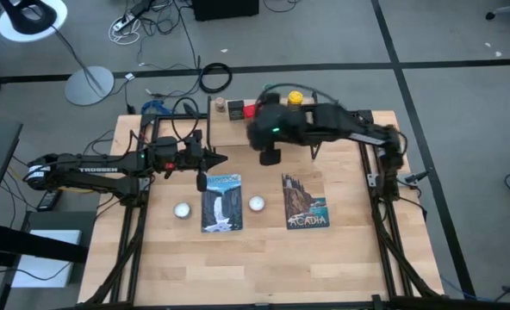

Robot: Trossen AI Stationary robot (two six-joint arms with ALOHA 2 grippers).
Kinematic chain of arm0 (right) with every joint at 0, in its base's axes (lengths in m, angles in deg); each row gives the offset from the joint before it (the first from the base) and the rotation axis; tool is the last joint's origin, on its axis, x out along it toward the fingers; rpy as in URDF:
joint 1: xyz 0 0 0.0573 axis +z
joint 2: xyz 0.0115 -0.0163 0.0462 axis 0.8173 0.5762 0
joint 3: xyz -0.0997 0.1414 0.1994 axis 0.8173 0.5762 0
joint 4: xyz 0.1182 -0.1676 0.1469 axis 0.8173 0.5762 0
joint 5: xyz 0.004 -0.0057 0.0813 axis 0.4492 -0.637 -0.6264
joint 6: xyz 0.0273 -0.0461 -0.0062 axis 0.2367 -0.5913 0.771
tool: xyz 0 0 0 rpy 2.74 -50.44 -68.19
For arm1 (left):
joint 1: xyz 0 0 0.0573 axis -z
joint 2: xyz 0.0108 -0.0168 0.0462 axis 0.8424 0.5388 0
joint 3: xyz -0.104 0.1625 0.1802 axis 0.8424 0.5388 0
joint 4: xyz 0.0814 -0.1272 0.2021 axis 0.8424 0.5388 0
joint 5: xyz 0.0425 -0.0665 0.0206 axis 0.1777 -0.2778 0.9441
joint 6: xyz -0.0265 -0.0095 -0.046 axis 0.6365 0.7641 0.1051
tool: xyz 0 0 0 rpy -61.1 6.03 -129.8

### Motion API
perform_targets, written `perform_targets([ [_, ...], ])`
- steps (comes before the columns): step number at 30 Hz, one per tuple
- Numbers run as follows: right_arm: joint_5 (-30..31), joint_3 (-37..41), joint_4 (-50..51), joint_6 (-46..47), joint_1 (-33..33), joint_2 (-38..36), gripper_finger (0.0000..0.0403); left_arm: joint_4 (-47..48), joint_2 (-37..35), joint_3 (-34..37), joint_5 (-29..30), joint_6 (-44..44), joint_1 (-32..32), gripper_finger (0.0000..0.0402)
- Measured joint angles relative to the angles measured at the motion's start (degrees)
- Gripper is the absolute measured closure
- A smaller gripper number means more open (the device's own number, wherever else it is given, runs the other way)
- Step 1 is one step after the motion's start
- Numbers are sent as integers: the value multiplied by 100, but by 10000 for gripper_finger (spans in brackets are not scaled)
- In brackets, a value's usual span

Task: Shelf spices
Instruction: Put the red spice on the shelf between the black and green spices

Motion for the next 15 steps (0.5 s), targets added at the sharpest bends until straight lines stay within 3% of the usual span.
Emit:
perform_targets([
  [7,531,0,-44,359,225,-959,403,102,9,-484,915,133,-260,401],
  [11,531,0,11,457,325,-1295,403,986,270,-1507,919,81,-707,401],
  [15,527,0,182,538,359,-1491,403,2134,968,-2931,781,-219,-1139,401],
])
